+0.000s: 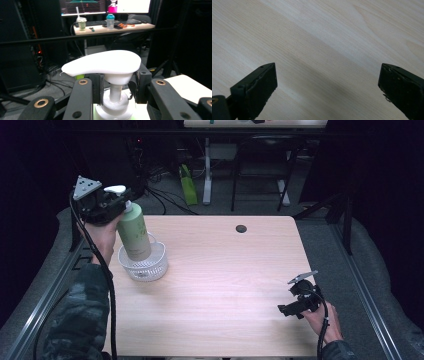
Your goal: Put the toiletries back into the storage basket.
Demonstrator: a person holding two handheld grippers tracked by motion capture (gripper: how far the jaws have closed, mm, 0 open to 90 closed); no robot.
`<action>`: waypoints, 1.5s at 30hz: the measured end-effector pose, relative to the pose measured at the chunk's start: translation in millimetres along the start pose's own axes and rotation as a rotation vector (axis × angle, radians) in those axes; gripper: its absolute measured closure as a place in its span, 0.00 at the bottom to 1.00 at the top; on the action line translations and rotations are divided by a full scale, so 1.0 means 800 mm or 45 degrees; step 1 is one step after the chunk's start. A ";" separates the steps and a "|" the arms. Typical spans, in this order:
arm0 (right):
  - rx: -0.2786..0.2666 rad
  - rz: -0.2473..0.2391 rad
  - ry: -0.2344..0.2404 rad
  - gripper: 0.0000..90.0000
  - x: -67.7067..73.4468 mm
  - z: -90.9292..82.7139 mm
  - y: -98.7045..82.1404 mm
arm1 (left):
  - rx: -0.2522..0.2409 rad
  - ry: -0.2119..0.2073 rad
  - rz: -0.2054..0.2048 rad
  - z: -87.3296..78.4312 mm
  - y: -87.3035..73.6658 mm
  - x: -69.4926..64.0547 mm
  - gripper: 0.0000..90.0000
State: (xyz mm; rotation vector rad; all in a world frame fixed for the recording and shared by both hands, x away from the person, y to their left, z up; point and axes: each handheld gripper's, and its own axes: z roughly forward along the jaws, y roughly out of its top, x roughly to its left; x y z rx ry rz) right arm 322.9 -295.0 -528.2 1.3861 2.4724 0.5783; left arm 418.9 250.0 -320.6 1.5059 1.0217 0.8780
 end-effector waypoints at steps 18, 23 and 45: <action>0.010 -0.017 0.008 0.02 0.003 0.004 0.000 | 0.033 -0.021 -0.025 0.002 -0.028 0.008 0.75; 0.011 -0.013 0.014 0.02 0.004 0.004 0.000 | 0.063 -0.014 -0.020 0.008 -0.038 0.007 0.75; 0.026 -0.013 0.014 0.03 0.003 0.006 0.000 | 0.078 -0.004 -0.062 0.019 -0.069 0.005 0.75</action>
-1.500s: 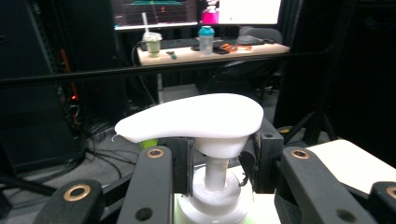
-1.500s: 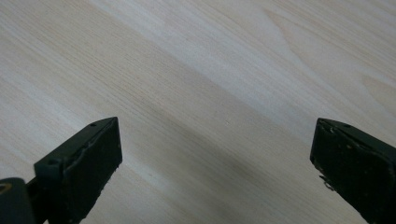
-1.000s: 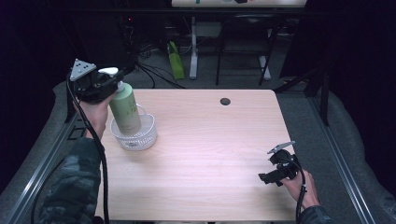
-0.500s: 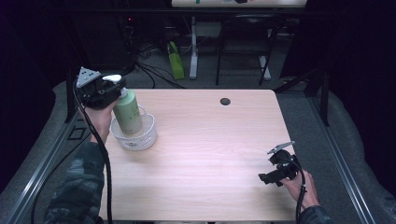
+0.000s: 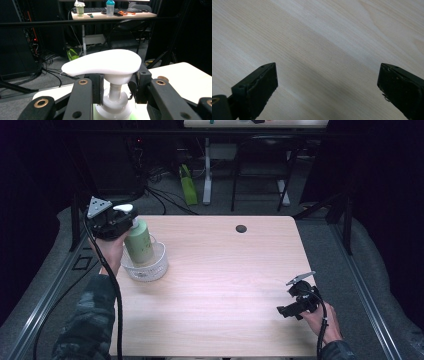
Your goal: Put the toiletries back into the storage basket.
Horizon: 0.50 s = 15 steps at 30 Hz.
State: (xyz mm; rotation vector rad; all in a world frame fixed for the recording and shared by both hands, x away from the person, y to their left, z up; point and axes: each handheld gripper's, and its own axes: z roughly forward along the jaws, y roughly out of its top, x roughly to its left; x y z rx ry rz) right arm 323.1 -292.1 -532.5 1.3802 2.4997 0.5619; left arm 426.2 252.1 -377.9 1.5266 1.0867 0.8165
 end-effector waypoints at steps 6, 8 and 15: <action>-0.002 0.002 0.011 0.03 0.000 0.002 0.001 | 0.007 0.000 -0.009 0.005 -0.005 -0.001 0.75; 0.005 -0.002 0.012 0.03 0.002 0.002 0.002 | 0.014 -0.003 -0.003 0.007 -0.007 -0.003 0.75; -0.008 -0.008 0.009 0.03 0.001 -0.002 0.001 | 0.025 -0.006 -0.002 0.009 -0.010 -0.004 0.75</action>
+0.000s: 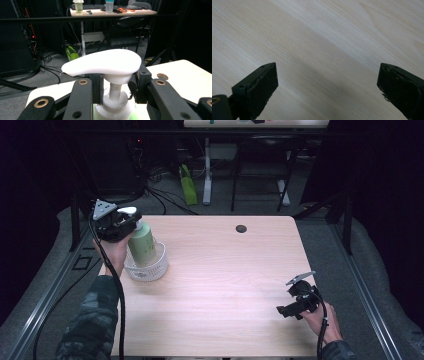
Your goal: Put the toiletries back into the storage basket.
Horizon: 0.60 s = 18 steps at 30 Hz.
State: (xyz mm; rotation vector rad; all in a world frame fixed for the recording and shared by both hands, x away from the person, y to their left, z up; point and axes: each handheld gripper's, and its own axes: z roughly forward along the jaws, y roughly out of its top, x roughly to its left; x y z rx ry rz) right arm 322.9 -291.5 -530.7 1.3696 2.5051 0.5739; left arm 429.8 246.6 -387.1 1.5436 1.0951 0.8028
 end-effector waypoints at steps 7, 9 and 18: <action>-0.014 0.002 -0.008 0.03 0.001 -0.003 0.000 | 0.003 0.011 0.008 0.000 -0.006 0.003 0.75; -0.007 0.005 -0.004 0.03 0.000 -0.003 0.000 | 0.000 0.016 0.006 -0.001 -0.007 0.005 0.75; -0.017 -0.003 -0.028 0.03 -0.001 -0.004 0.000 | 0.016 0.039 -0.017 0.002 -0.017 0.014 0.75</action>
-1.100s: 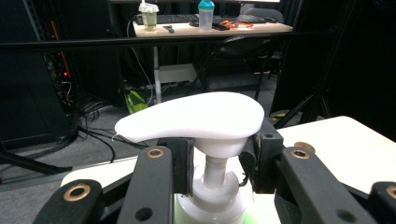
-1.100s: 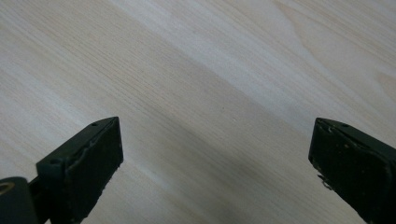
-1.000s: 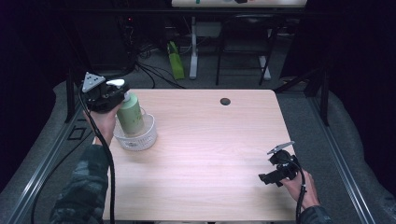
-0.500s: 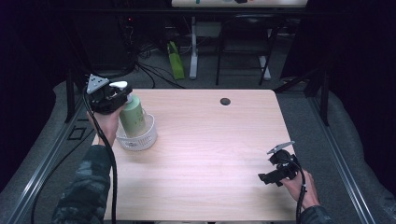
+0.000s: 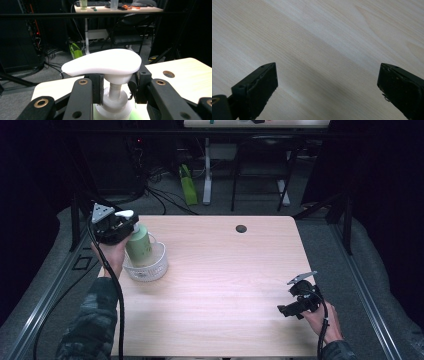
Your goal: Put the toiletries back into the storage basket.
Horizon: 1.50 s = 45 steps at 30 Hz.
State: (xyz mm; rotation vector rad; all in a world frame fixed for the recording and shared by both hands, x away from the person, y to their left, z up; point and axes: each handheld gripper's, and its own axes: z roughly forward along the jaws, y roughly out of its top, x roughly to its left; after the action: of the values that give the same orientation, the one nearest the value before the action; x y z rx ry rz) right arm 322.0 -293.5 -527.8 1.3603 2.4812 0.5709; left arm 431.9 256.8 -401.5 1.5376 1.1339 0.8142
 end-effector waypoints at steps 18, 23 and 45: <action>0.000 0.003 -0.004 0.03 0.000 -0.001 0.000 | 0.018 0.018 -0.043 0.004 -0.014 0.010 0.75; 0.001 0.008 0.001 0.03 -0.001 0.000 -0.001 | 0.017 0.010 -0.052 0.005 -0.016 0.013 0.75; -0.004 0.005 -0.002 0.03 0.000 -0.001 0.000 | 0.024 -0.003 0.016 -0.012 -0.024 0.010 0.75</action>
State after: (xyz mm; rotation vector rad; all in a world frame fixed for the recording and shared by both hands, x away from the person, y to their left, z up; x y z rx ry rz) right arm 321.5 -294.1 -527.1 1.3641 2.4761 0.5737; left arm 420.5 268.4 -418.1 1.5620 1.1340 0.8119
